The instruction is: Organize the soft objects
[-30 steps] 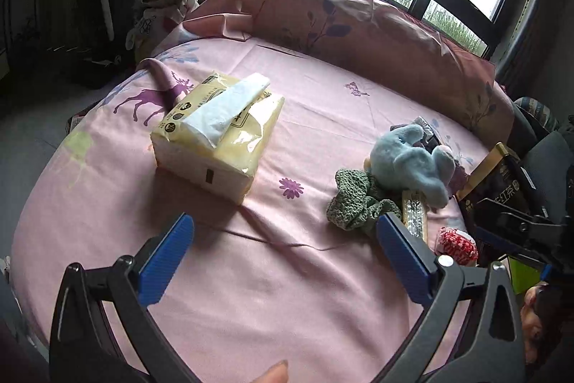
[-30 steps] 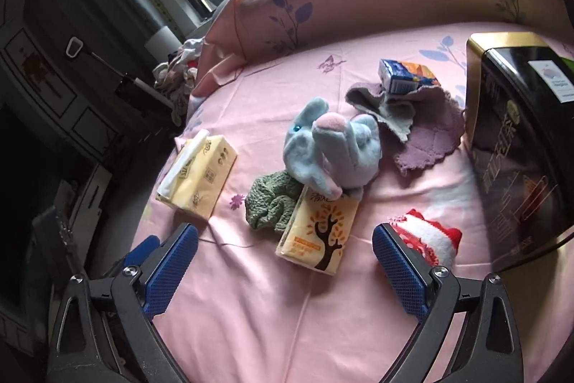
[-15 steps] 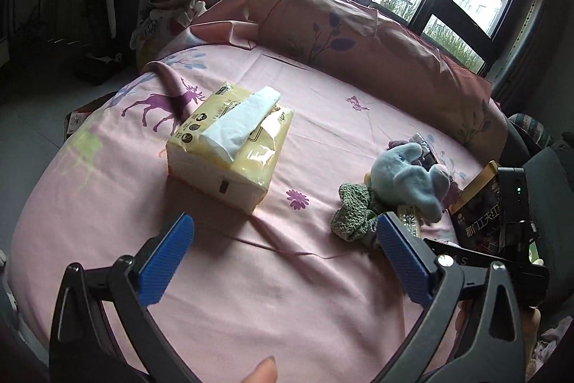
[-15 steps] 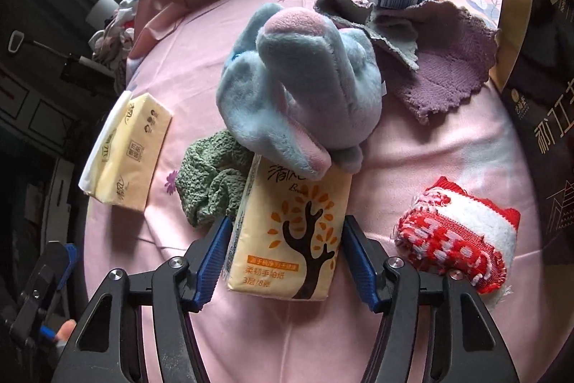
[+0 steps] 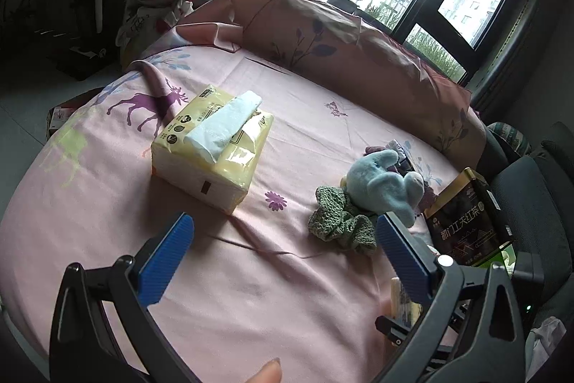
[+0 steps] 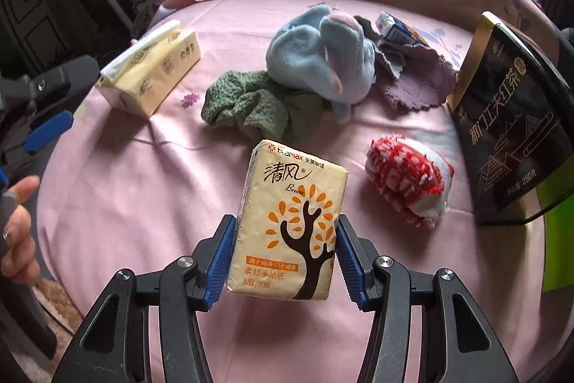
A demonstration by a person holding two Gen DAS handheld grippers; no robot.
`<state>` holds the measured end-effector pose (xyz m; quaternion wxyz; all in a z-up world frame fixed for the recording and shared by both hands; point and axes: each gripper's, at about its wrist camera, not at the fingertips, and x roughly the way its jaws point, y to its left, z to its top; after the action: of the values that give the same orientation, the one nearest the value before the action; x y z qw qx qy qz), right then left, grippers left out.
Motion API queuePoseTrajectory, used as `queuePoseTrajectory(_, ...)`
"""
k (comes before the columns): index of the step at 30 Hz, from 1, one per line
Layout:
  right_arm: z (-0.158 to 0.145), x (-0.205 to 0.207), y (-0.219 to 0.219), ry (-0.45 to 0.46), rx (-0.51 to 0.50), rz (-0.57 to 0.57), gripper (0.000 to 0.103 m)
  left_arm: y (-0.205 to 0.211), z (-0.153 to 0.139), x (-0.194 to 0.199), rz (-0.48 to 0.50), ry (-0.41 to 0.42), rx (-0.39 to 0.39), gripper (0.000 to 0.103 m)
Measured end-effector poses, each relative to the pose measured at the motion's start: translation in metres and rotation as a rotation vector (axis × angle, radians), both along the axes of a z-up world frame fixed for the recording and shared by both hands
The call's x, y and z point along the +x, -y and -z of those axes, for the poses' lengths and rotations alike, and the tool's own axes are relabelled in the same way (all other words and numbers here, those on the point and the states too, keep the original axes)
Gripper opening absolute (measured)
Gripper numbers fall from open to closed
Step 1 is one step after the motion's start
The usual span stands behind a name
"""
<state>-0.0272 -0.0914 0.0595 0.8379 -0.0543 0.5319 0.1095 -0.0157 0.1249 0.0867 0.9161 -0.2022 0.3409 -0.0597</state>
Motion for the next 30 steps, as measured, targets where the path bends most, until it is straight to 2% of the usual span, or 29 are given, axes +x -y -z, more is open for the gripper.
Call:
queuePoseTrajectory(3,0.006,-0.010,0.002,0.001,-0.012,-0.022,0.056,-0.002,-0.003,-0.002,0.027,0.014,-0.046,0.102)
queuePoseTrajectory(7,-0.008,-0.010,0.016,0.023,0.019,0.049,0.060,0.003,-0.001,0.000,0.063,0.014,-0.063,0.102)
queuePoseTrajectory(8,-0.015,-0.010,0.020,0.038,0.037,0.054,0.069,0.005,-0.001,0.000,0.069,0.009,-0.057,0.102)
queuePoseTrajectory(9,-0.022,-0.010,0.025,0.050,0.058,0.061,0.083,0.006,-0.001,0.000,0.076,0.006,-0.052,0.102)
queuePoseTrajectory(10,-0.029,-0.008,0.030,0.062,0.078,0.074,0.086,0.007,-0.001,0.000,0.083,0.005,-0.050,0.102)
queuePoseTrajectory(16,-0.055,0.013,0.057,0.066,0.184,0.189,0.087,0.025,-0.001,-0.006,0.157,-0.002,-0.024,0.102)
queuePoseTrajectory(19,-0.065,0.020,0.057,0.078,0.296,0.168,0.087,0.038,0.004,-0.006,0.237,-0.027,-0.029,0.101)
queuePoseTrajectory(22,-0.065,0.024,0.049,0.093,0.338,0.129,0.087,0.049,0.009,-0.004,0.314,-0.063,-0.074,0.101)
queuePoseTrajectory(25,-0.053,0.021,0.047,0.095,0.357,0.111,0.086,0.062,0.012,-0.006,0.338,-0.091,-0.051,0.101)
queuePoseTrajectory(27,-0.042,0.020,0.051,0.056,0.395,0.090,0.073,0.073,0.015,-0.009,0.359,-0.107,-0.013,0.098)
queuePoseTrajectory(28,-0.036,0.021,0.053,0.022,0.402,0.085,0.070,0.079,0.017,-0.010,0.372,-0.117,0.002,0.096)
queuePoseTrajectory(30,-0.027,0.021,0.057,-0.016,0.390,0.091,0.055,0.089,0.022,-0.010,0.398,-0.142,0.025,0.088)
